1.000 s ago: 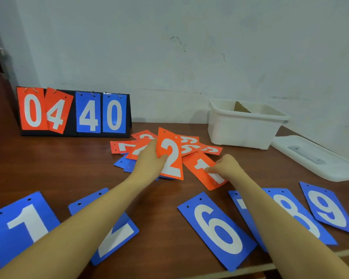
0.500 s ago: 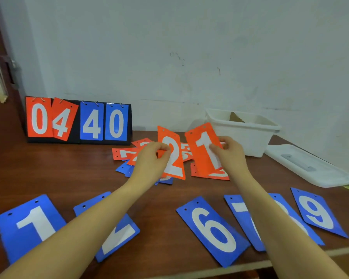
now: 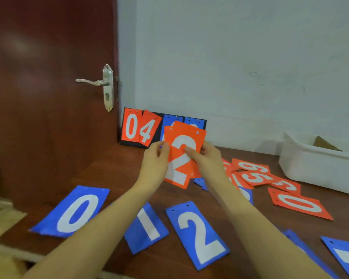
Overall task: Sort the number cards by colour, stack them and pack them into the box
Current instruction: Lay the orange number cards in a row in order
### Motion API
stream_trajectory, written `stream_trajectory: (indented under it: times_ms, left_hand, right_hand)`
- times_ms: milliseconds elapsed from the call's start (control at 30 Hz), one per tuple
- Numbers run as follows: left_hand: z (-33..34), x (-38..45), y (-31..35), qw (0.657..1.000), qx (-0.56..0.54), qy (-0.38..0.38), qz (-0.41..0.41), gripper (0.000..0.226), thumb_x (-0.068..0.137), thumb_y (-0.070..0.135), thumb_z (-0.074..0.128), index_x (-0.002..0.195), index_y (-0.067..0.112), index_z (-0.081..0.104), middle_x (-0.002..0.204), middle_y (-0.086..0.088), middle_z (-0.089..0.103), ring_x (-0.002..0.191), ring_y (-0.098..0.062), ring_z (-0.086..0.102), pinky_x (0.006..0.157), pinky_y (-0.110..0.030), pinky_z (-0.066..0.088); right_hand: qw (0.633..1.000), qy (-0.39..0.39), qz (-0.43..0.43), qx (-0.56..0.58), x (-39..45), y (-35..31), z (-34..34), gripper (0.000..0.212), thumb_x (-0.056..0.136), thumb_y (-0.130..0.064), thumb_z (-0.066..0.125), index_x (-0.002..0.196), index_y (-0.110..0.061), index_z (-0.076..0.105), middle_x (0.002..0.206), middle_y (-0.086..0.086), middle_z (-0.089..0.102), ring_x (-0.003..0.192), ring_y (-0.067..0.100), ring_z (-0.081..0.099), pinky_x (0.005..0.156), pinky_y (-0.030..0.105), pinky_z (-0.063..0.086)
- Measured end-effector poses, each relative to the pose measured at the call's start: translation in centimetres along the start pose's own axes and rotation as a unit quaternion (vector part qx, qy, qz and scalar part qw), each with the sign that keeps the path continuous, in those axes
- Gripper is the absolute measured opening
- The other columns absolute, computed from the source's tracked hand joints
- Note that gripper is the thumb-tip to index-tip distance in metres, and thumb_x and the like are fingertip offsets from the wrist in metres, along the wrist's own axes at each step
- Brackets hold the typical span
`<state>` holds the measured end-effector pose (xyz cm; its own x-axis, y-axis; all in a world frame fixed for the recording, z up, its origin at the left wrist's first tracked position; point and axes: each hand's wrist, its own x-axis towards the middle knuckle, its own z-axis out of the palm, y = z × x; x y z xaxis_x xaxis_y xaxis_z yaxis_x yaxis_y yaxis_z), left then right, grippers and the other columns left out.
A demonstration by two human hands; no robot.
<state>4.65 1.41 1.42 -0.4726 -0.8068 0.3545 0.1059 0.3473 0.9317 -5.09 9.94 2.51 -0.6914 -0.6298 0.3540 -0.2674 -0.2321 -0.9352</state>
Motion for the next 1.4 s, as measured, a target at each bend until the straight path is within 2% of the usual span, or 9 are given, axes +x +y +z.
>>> stream_trajectory:
  times_ms: [167, 300, 400, 567, 633, 867, 1033, 1200, 1400]
  left_hand:
    - [-5.9, 3.5, -2.0, 0.989, -0.109, -0.022, -0.095, 0.026, 0.088, 0.011, 0.06, 0.113, 0.008, 0.063, 0.097, -0.008, 0.071, 0.087, -0.023, 0.069, 0.08, -0.037, 0.057]
    - [-8.2, 6.8, -4.2, 0.989, -0.102, 0.045, -0.096, 0.013, 0.082, 0.005, 0.065, 0.093, 0.012, 0.068, 0.094, -0.015, 0.07, 0.088, -0.029, 0.067, 0.088, -0.045, 0.054]
    - [-8.2, 8.8, -7.3, 0.987, 0.14, -0.009, -0.072, 0.035, 0.084, 0.011, 0.061, 0.119, 0.008, 0.057, 0.11, -0.016, 0.065, 0.102, -0.031, 0.062, 0.094, -0.04, 0.049]
    - [-5.9, 9.0, -10.4, 0.853, 0.511, -0.09, -0.062, 0.041, 0.089, 0.025, 0.055, 0.126, 0.012, 0.045, 0.134, -0.017, 0.039, 0.124, -0.033, 0.039, 0.1, -0.037, 0.037]
    - [-5.9, 9.0, -10.7, 0.832, 0.546, -0.093, -0.021, 0.043, 0.09, 0.029, 0.053, 0.13, 0.018, 0.043, 0.142, -0.013, 0.03, 0.128, -0.032, 0.032, 0.103, -0.038, 0.032]
    - [-7.0, 8.2, -10.4, 0.773, 0.563, -0.293, 0.01, 0.046, 0.095, 0.043, 0.037, 0.137, 0.026, 0.04, 0.145, -0.003, 0.039, 0.131, -0.026, 0.036, 0.106, -0.043, 0.03]
    - [-6.6, 7.5, -9.9, 0.796, 0.557, -0.238, 0.014, 0.046, 0.095, 0.044, 0.036, 0.137, 0.025, 0.039, 0.145, -0.004, 0.036, 0.131, -0.028, 0.032, 0.105, -0.041, 0.029]
    - [-2.9, 6.5, -7.3, 0.86, 0.465, -0.172, 0.118, 0.038, 0.096, 0.035, 0.039, 0.13, 0.021, 0.048, 0.139, 0.002, 0.043, 0.129, -0.023, 0.032, 0.104, -0.037, 0.026]
    - [7.2, 3.3, -3.9, 0.851, 0.398, -0.25, 0.236, 0.035, 0.094, 0.028, 0.042, 0.126, 0.019, 0.052, 0.131, 0.001, 0.051, 0.12, -0.02, 0.041, 0.1, -0.034, 0.028]
  right_hand:
    - [0.995, -0.081, 0.05, 0.039, 2.4, 2.2, 5.1, 0.025, 0.091, -0.01, 0.057, 0.116, -0.013, 0.059, 0.105, 0.004, 0.07, 0.092, 0.019, 0.069, 0.077, 0.031, 0.056]
    - [0.993, -0.004, 0.095, 0.069, 4.5, 4.0, 6.1, 0.03, 0.093, -0.008, 0.054, 0.122, -0.008, 0.056, 0.113, 0.011, 0.067, 0.096, 0.025, 0.066, 0.078, 0.035, 0.055]
    - [0.989, 0.057, 0.097, -0.095, 5.3, 5.6, 5.0, 0.027, 0.09, -0.01, 0.058, 0.117, -0.003, 0.056, 0.113, 0.015, 0.066, 0.087, 0.024, 0.064, 0.066, 0.028, 0.052]
    - [0.969, 0.076, 0.117, -0.206, 5.8, 8.2, 4.5, 0.048, 0.088, -0.011, 0.063, 0.129, -0.012, 0.038, 0.126, 0.011, 0.057, 0.103, 0.027, 0.063, 0.078, 0.034, 0.053]
    - [0.958, 0.055, 0.12, -0.255, 6.1, 8.9, 4.7, 0.052, 0.089, -0.012, 0.061, 0.134, -0.012, 0.034, 0.13, 0.011, 0.055, 0.106, 0.025, 0.061, 0.075, 0.027, 0.052]
    - [0.8, 0.007, -0.012, -0.6, 5.5, 10.7, 5.4, 0.052, 0.092, -0.026, 0.056, 0.139, -0.017, 0.036, 0.136, 0.01, 0.04, 0.125, 0.028, 0.04, 0.103, 0.039, 0.033]
    - [0.76, -0.132, 0.013, -0.636, 4.8, 10.2, 5.0, 0.038, 0.097, -0.041, 0.038, 0.127, -0.023, 0.053, 0.13, 0.003, 0.048, 0.125, 0.023, 0.042, 0.107, 0.043, 0.025]
    - [0.84, -0.026, -0.002, -0.542, 4.4, 7.9, 0.9, 0.029, 0.096, -0.03, 0.044, 0.119, -0.021, 0.059, 0.123, 0.005, 0.051, 0.12, 0.023, 0.045, 0.102, 0.04, 0.03]
    - [0.814, 0.052, 0.029, -0.577, 2.0, 5.6, -12.0, 0.02, 0.088, -0.021, 0.051, 0.094, -0.009, 0.066, 0.101, 0.012, 0.063, 0.098, 0.033, 0.058, 0.083, 0.041, 0.047]
